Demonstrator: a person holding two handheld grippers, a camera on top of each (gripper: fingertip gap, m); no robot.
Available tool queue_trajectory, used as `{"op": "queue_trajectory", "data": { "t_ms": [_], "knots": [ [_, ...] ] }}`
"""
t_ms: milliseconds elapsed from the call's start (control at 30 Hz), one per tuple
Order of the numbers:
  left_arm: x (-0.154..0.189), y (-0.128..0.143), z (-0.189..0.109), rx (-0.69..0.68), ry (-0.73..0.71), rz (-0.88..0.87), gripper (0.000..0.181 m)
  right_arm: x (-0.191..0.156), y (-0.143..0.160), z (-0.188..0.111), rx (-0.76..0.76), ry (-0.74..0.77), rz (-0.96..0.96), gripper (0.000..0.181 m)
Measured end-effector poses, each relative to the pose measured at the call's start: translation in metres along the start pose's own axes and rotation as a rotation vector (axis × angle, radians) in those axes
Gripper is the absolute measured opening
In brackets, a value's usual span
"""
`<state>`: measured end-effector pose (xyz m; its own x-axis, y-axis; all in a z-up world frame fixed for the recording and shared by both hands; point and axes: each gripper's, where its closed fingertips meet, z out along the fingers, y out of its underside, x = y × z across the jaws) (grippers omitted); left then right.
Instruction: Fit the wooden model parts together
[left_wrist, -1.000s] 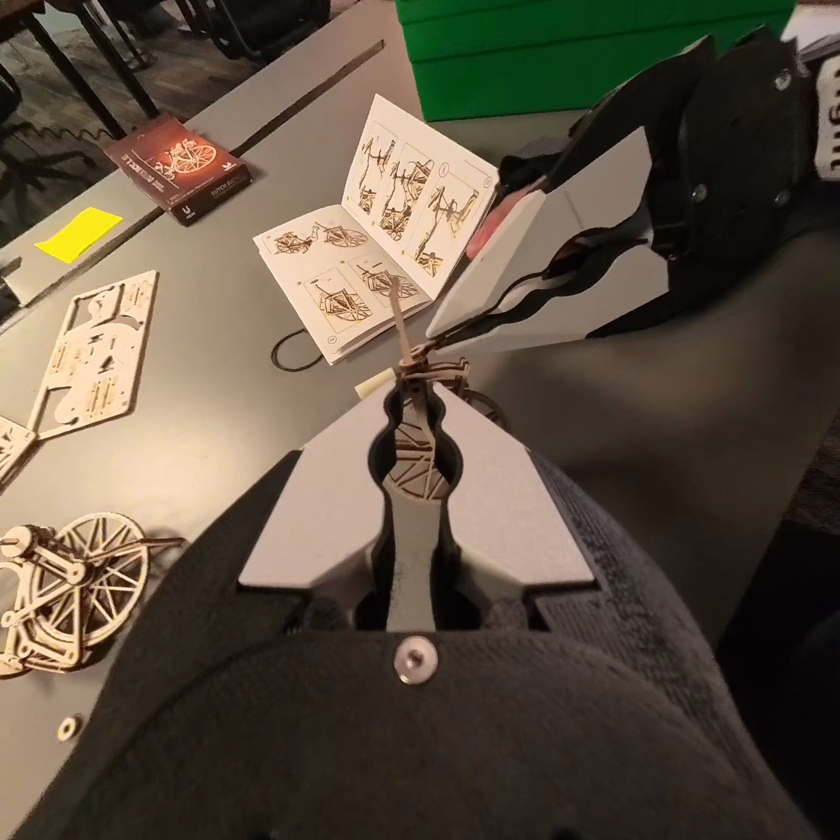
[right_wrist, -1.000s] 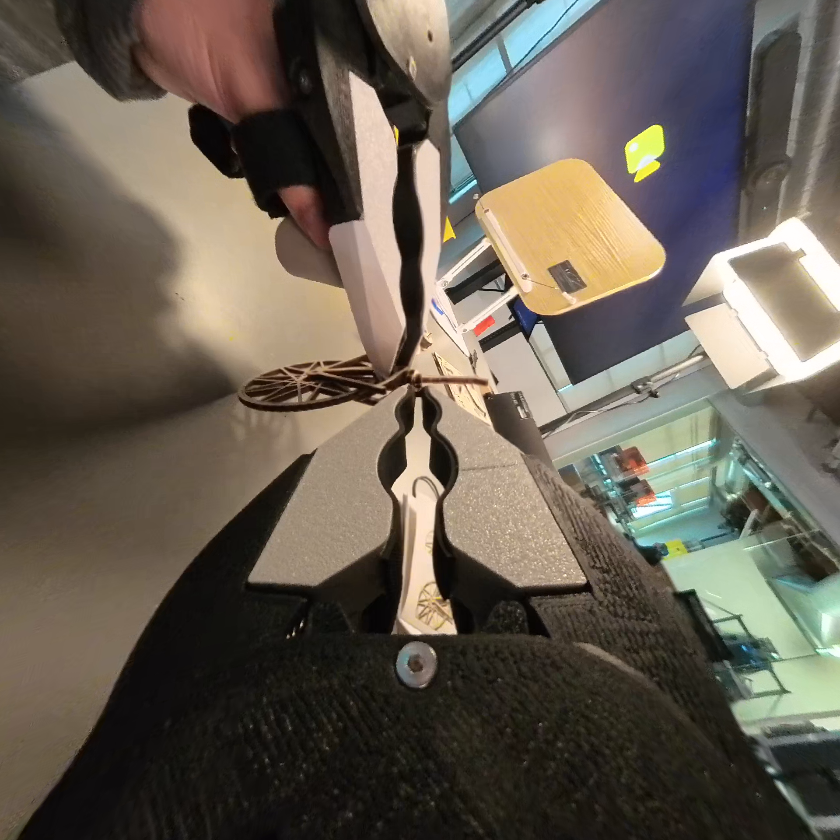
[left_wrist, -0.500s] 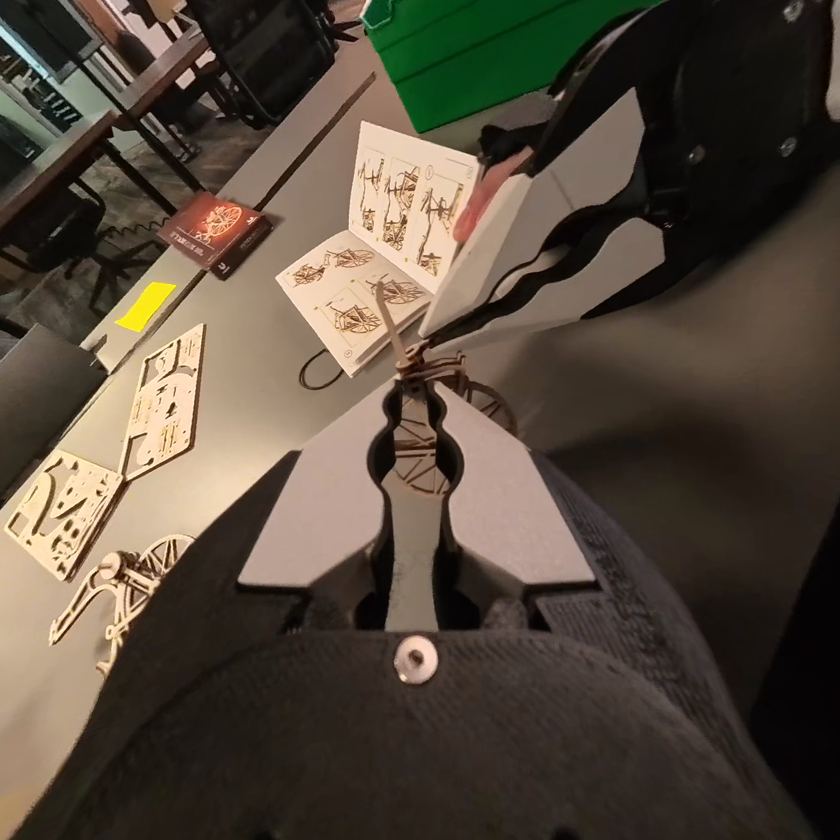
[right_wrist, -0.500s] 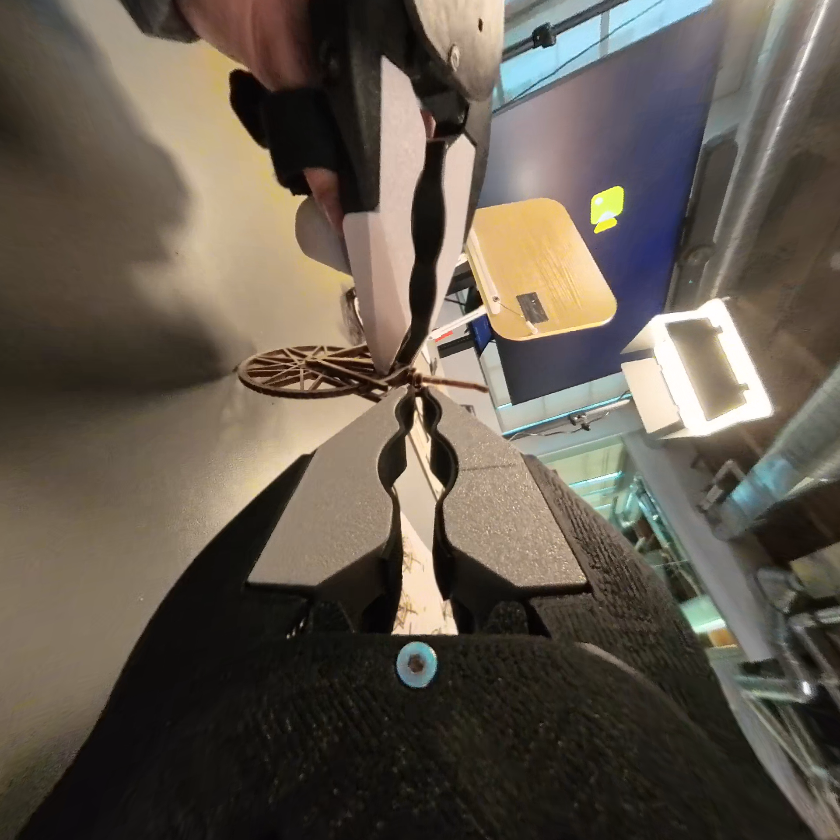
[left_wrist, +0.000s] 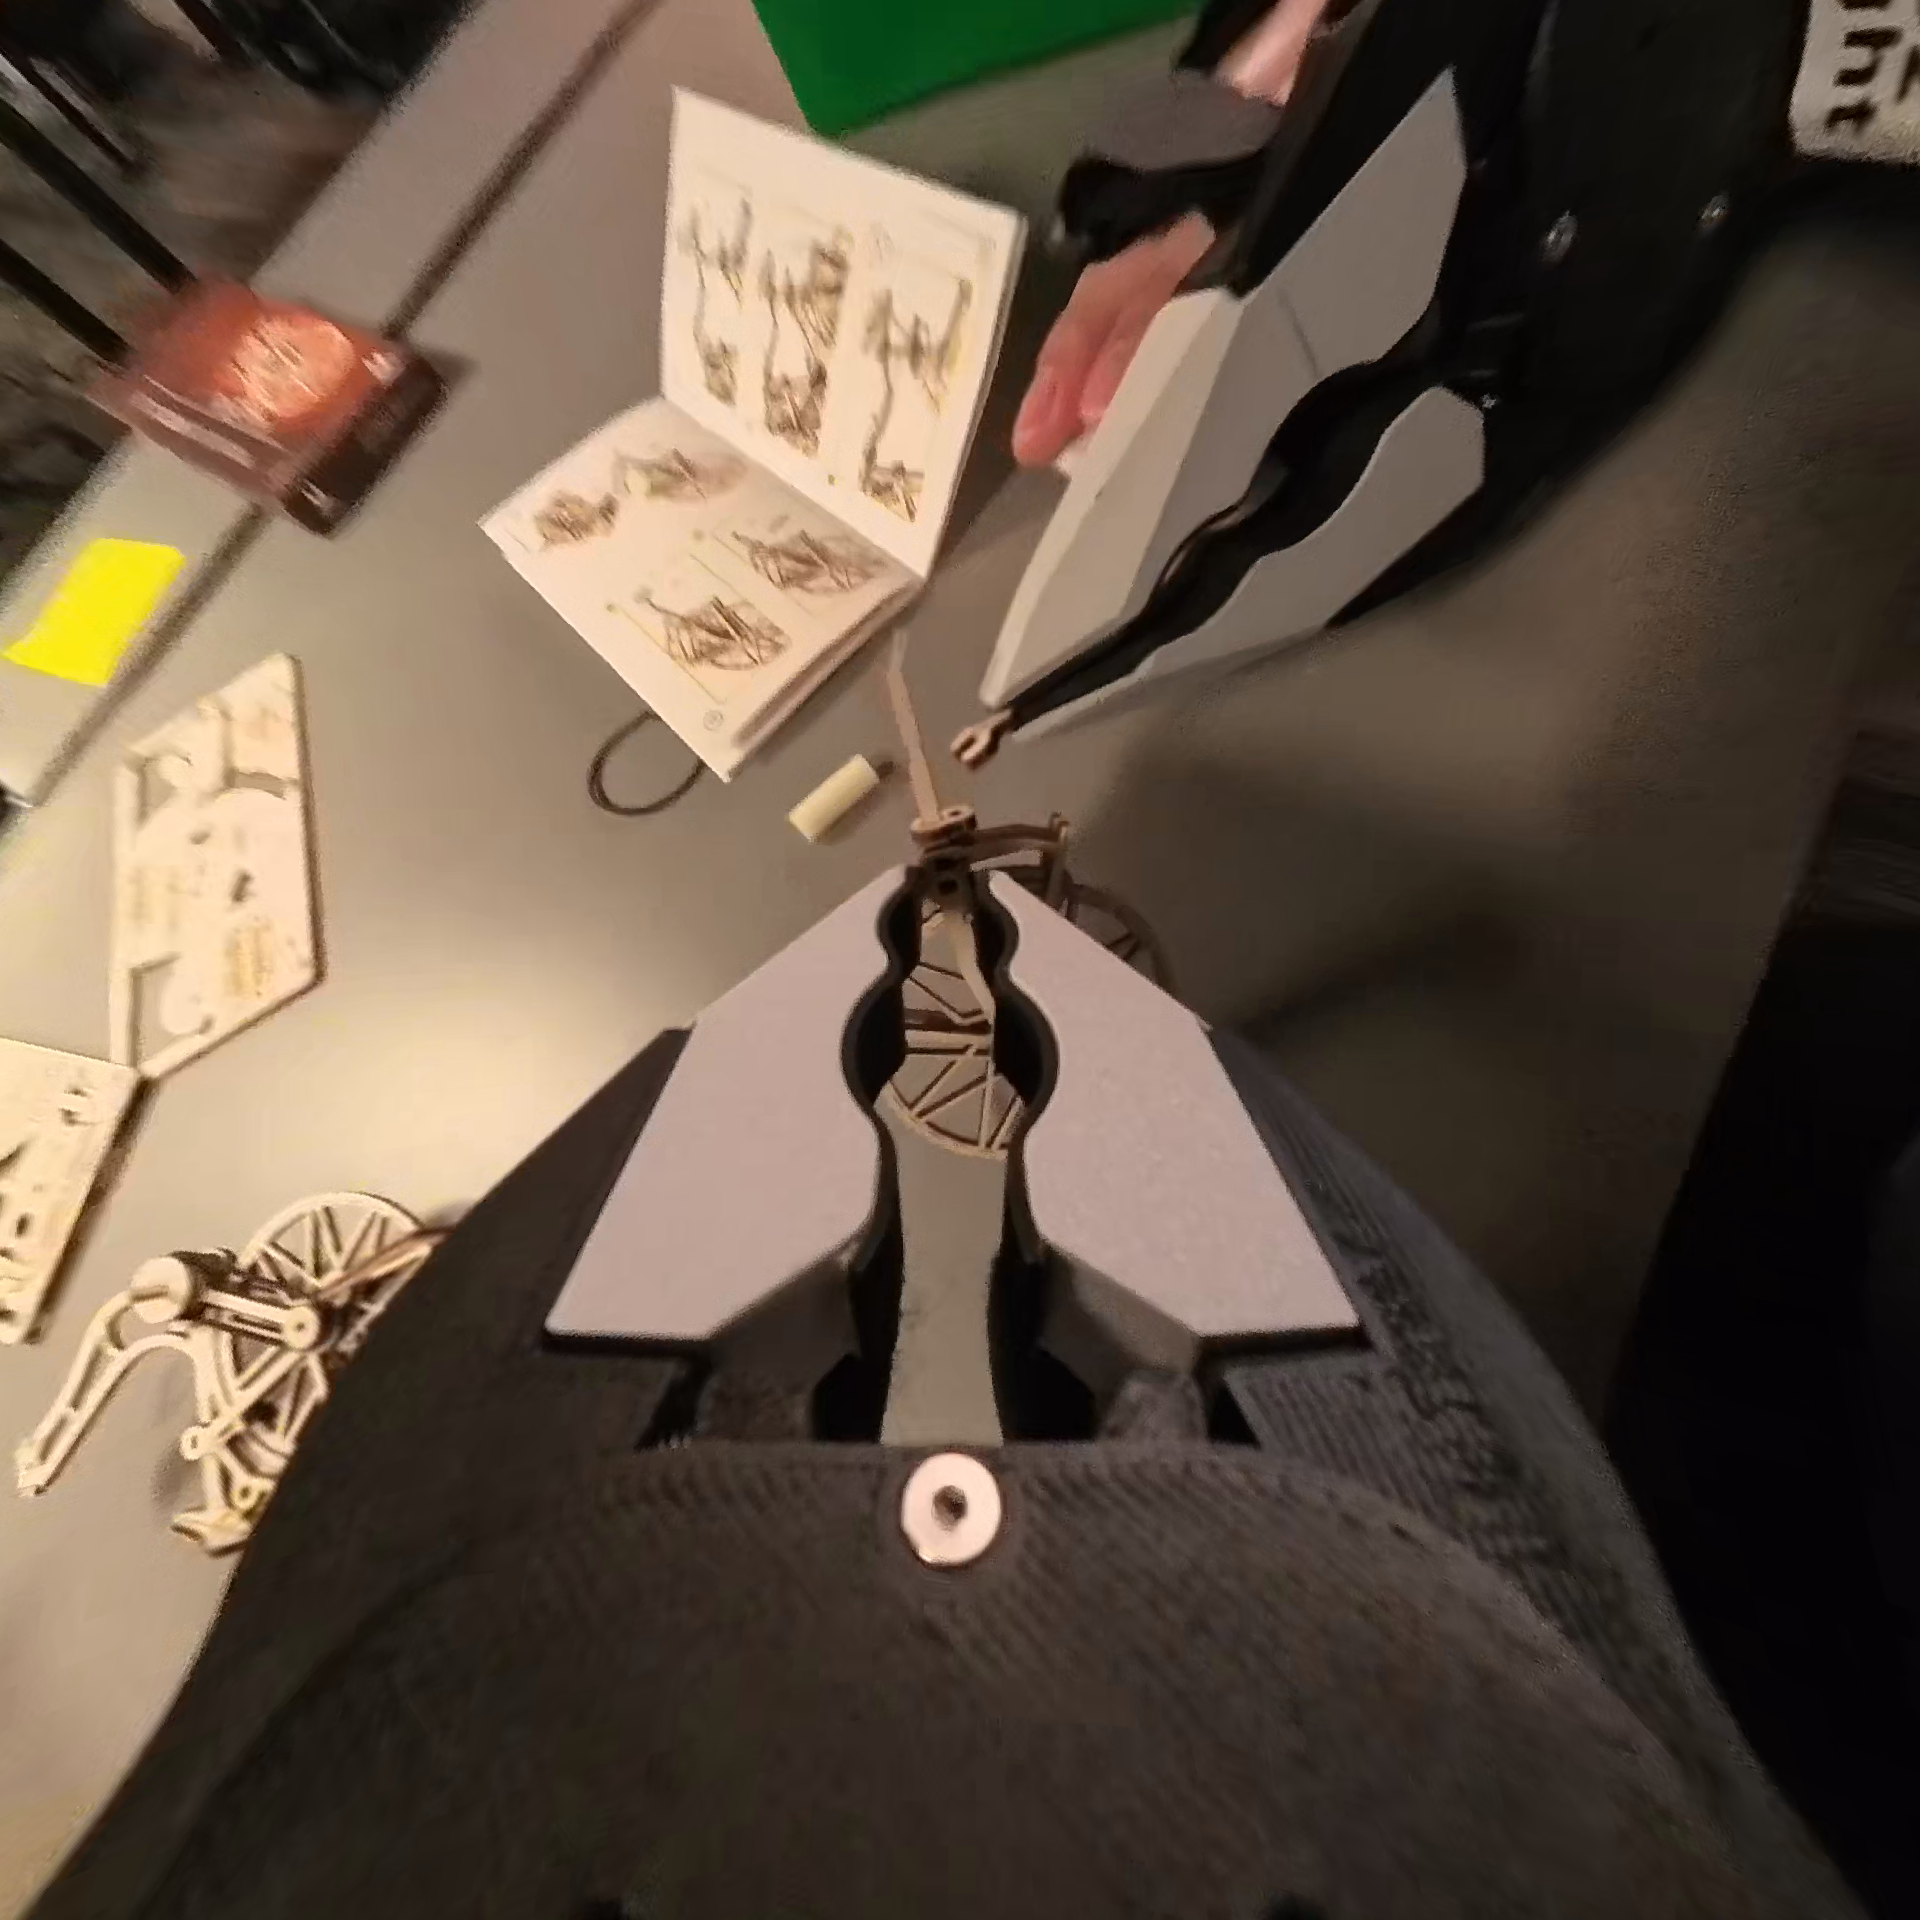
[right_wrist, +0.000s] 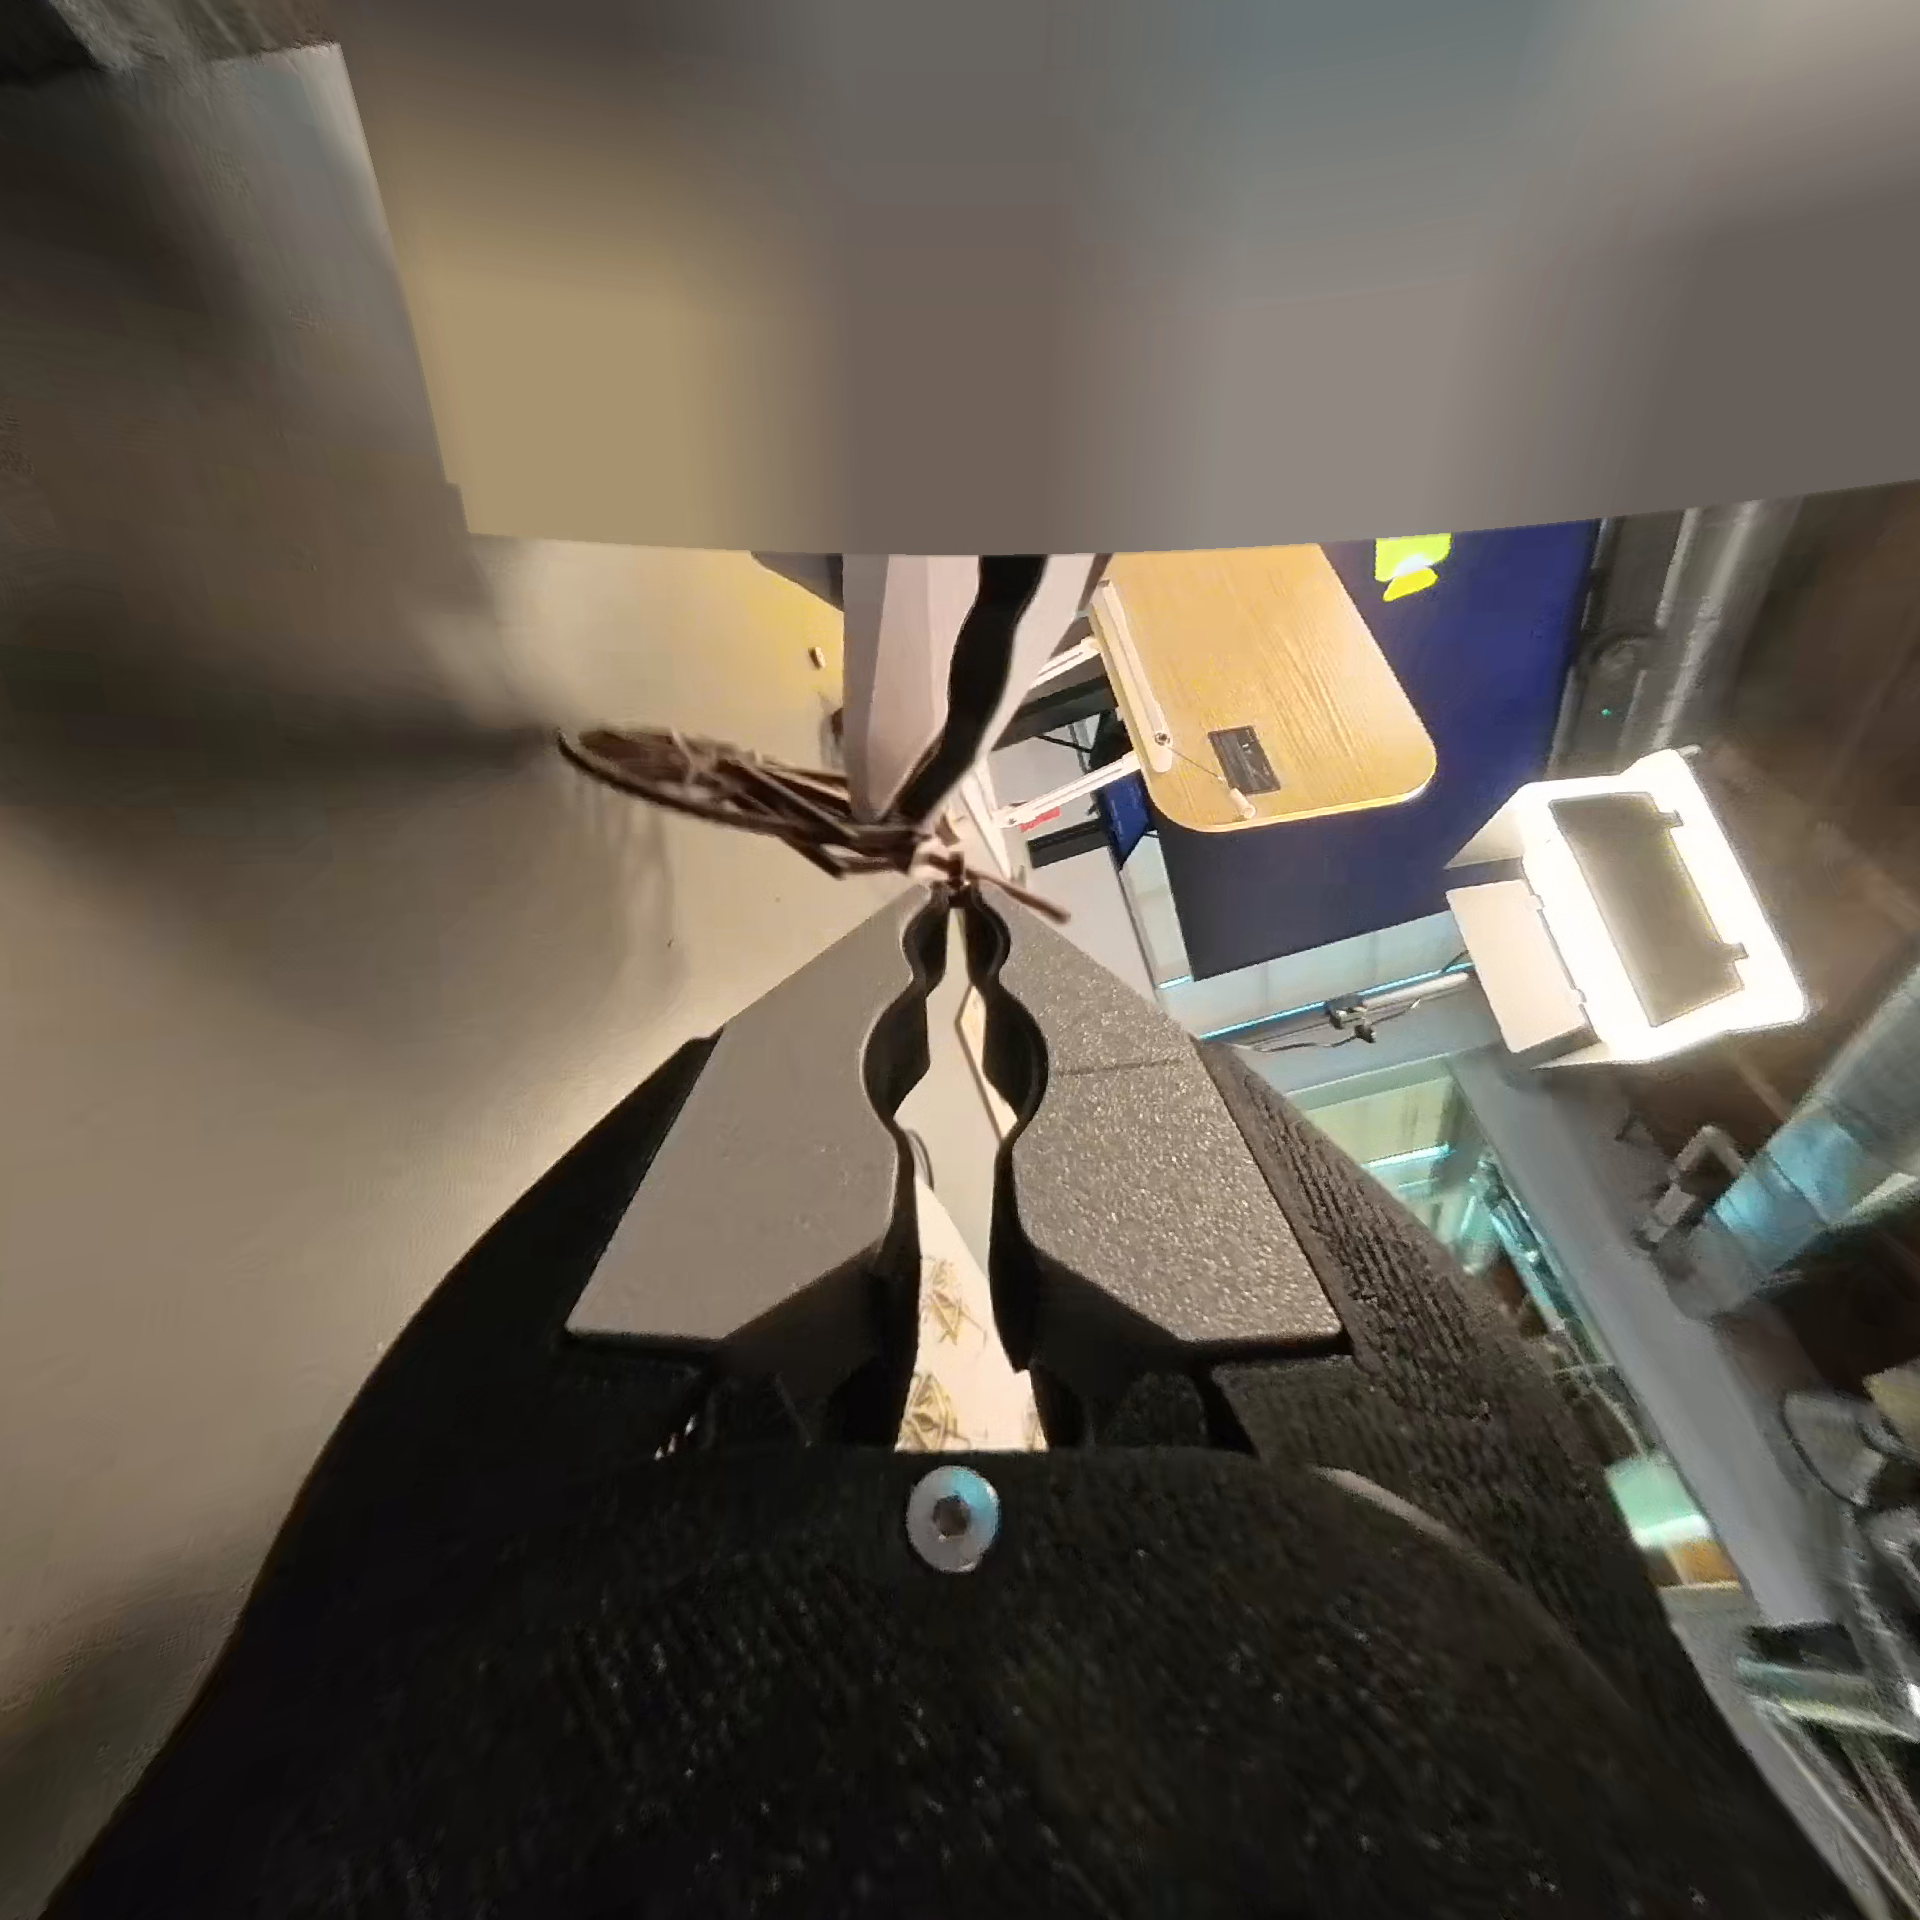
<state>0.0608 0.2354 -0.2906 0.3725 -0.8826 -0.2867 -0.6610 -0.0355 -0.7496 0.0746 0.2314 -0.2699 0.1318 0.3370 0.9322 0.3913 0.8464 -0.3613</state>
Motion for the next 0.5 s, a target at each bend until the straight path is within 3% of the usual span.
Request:
{"op": "queue_trajectory", "data": {
  "t_ms": [200,300,367,500],
  "knots": [
    [0.009,0.035,0.011,-0.368,0.349,-0.244,0.008,-0.002,0.011,-0.005,-0.017,-0.019,-0.031,0.0],
    [0.013,0.051,0.016,-0.517,0.446,-0.298,0.009,-0.005,0.015,-0.011,-0.029,-0.032,-0.064,0.0],
    [0.018,0.047,0.015,-0.532,0.512,-0.334,0.009,-0.005,0.017,-0.013,-0.036,-0.035,-0.068,0.0],
    [0.01,0.046,0.018,-0.56,0.533,-0.332,0.029,-0.004,0.019,-0.013,-0.038,-0.037,-0.04,0.0]
  ]
}}
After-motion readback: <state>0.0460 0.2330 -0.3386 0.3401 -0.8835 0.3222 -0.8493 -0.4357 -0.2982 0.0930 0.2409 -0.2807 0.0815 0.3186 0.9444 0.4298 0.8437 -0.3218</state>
